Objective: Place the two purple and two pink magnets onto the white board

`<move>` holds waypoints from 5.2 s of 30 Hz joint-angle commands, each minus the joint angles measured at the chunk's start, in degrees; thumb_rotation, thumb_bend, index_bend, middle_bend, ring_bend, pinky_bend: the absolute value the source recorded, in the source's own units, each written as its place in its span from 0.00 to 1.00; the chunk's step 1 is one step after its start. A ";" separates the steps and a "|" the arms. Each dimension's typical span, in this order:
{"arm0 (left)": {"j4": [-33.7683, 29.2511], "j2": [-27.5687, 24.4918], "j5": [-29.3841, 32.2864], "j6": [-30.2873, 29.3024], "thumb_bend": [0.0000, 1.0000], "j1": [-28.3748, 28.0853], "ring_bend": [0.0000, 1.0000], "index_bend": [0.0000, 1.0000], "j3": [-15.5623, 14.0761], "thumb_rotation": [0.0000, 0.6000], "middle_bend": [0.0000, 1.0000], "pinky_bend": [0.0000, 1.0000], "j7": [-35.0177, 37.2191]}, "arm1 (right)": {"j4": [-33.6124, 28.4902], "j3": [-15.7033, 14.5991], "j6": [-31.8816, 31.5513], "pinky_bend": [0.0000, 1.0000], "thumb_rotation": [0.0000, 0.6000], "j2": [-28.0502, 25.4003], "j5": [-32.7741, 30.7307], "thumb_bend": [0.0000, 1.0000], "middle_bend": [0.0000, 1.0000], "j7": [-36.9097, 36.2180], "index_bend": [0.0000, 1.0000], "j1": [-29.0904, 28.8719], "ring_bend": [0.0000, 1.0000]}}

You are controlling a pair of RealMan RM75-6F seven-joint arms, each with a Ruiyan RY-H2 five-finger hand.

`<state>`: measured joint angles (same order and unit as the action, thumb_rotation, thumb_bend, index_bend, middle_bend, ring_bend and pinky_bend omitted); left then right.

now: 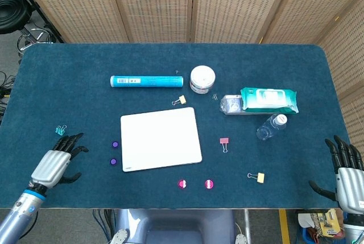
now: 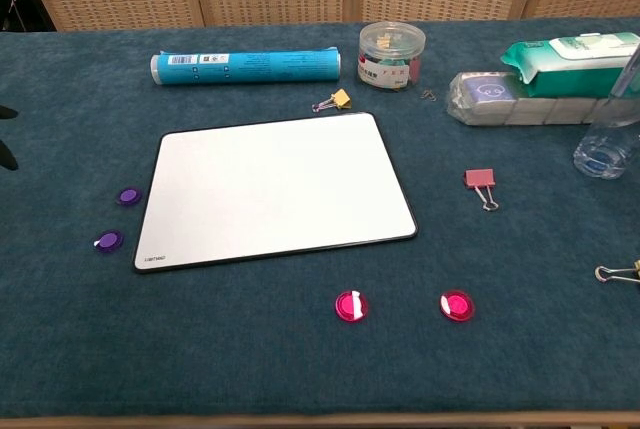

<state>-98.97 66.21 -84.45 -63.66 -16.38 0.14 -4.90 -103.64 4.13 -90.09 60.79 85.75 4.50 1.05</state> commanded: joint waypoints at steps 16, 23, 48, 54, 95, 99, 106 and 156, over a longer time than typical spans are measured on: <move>-1.40 8.99 13.27 6.28 0.32 -6.16 0.00 0.39 2.85 1.00 0.00 0.00 -13.37 | -0.21 0.01 1.13 0.00 1.00 -0.68 -0.99 0.00 0.00 -1.38 0.00 -0.24 0.00; 0.09 11.99 15.21 5.76 0.34 -6.77 0.00 0.41 2.60 1.00 0.00 0.00 -15.46 | -0.40 0.01 1.33 0.00 1.00 -0.97 -1.27 0.00 0.00 -1.84 0.00 -0.23 0.00; 5.00 18.21 16.28 2.19 0.36 -7.19 0.00 0.42 1.55 1.00 0.00 0.00 -17.98 | -0.45 0.09 2.07 0.00 1.00 -1.61 -2.08 0.00 0.00 -2.98 0.00 -0.40 0.00; 6.10 19.14 16.24 2.23 0.36 -7.32 0.00 0.42 1.37 1.00 0.00 0.00 -17.53 | -0.49 0.11 2.11 0.00 1.00 -1.73 -2.19 0.00 0.00 -3.17 0.00 -0.40 0.00; 6.03 20.06 16.03 0.01 0.39 -8.40 0.00 0.59 4.01 1.00 0.00 0.00 -16.26 | -0.52 0.11 2.66 0.00 1.00 -2.13 -2.68 0.00 0.00 -4.12 0.00 -0.52 0.00; 4.47 19.33 16.43 0.59 0.39 -9.79 0.00 0.59 5.59 1.00 0.00 0.00 -16.86 | -0.47 0.21 2.71 0.00 1.00 -2.20 -2.91 0.00 0.00 -4.29 0.00 -0.54 0.00; 6.72 20.93 15.64 4.64 0.39 -13.58 0.00 0.59 7.84 1.00 0.00 0.00 -14.06 | -0.46 0.16 3.04 0.00 1.00 -2.24 -3.11 0.00 0.00 -4.37 0.00 -0.63 0.00; 17.55 21.80 18.02 7.19 0.31 -14.42 0.00 0.40 6.10 1.00 0.00 0.00 -7.77 | -0.57 -0.06 4.44 0.00 1.00 -2.02 -4.07 0.00 0.00 -3.99 0.00 -1.09 0.00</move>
<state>-81.51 87.90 -66.46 -56.50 -30.75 6.29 -12.59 -104.22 4.06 -85.66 58.77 81.68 0.51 -0.03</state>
